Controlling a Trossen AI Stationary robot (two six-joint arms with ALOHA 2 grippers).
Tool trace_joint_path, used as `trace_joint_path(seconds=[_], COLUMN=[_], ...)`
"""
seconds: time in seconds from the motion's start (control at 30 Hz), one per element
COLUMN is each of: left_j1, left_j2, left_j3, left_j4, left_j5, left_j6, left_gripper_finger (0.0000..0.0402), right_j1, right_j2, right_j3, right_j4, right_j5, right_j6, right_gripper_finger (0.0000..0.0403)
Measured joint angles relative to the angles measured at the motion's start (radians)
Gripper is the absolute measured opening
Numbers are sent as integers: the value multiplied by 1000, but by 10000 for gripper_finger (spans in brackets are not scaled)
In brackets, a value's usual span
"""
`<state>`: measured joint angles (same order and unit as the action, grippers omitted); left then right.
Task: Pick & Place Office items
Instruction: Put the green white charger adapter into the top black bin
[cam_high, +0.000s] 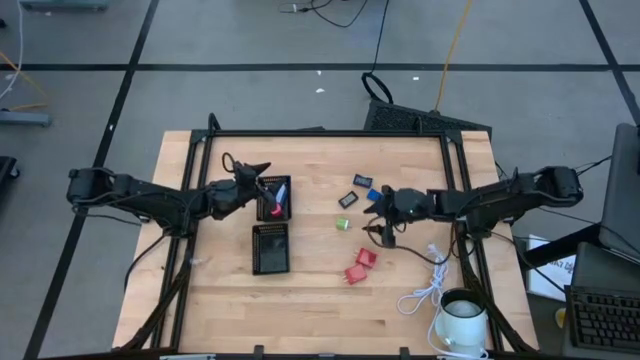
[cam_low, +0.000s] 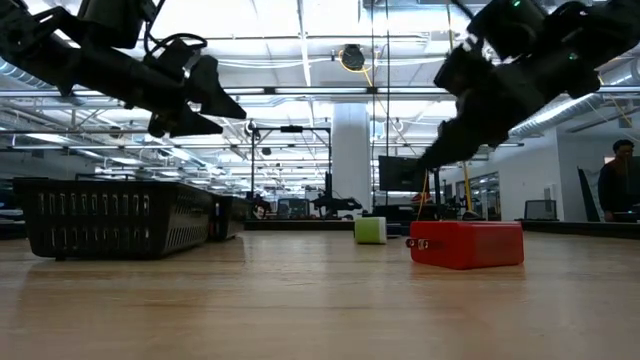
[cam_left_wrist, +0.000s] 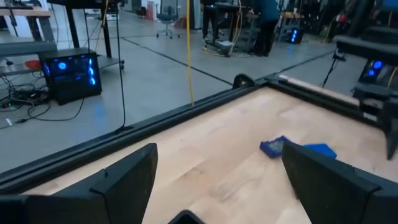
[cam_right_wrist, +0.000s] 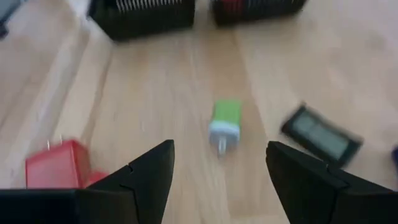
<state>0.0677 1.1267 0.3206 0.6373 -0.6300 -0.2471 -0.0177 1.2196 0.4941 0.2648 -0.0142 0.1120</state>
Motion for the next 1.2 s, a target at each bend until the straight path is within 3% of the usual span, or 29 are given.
trace_joint_path(seconds=[0.17, 0.5, 0.9, 1.03, 1.2], left_j1=[0, -24, -39, -39, -39], left_j2=[0, 0, 0, 1, 1], left_j3=[0, 0, 0, 0, 0], left_j4=[1, -14, -57, -67, -66], left_j5=[1, 10, 15, 28, 28], left_j6=[-61, -129, -149, -149, -145], left_gripper_finger=[347, 347, 347, 347, 347], right_j1=[79, 69, 39, 28, 24], right_j2=[82, 368, 532, 543, 542], right_j3=[-2, 67, 130, 137, 136], right_j4=[81, 296, 289, 301, 344], right_j5=[145, 143, 141, 141, 135], right_j6=[-16, -3, -3, -1, -9], right_gripper_finger=[242, 242, 239, 211, 144])
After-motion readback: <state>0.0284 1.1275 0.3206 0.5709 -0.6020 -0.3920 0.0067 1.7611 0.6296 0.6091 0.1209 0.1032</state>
